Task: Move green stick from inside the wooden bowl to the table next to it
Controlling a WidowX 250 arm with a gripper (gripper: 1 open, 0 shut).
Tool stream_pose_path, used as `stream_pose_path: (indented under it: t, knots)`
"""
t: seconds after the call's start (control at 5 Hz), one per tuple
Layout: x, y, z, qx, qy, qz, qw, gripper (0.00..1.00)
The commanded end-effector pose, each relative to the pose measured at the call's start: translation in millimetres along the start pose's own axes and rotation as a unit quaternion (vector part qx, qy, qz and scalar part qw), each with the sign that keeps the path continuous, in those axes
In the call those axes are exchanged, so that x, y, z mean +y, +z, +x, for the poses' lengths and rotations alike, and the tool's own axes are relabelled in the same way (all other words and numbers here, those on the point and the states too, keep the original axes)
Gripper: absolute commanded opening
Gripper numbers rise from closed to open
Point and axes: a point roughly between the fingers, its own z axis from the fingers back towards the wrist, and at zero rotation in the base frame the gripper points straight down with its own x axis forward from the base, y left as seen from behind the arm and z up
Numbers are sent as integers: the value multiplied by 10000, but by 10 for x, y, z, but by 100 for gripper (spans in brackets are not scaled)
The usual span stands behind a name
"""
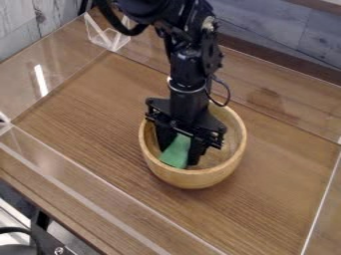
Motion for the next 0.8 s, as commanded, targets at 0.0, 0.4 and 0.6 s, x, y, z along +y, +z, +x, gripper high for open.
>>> stream_pose_path:
  t: [0.0,0.4,0.6]
  knots:
    - [23,222,128,-436,66,-72,9990,0]
    - [39,263,141,-438,115,-136,9989,0]
    - [47,289,148,-440,143,-168,9988,0]
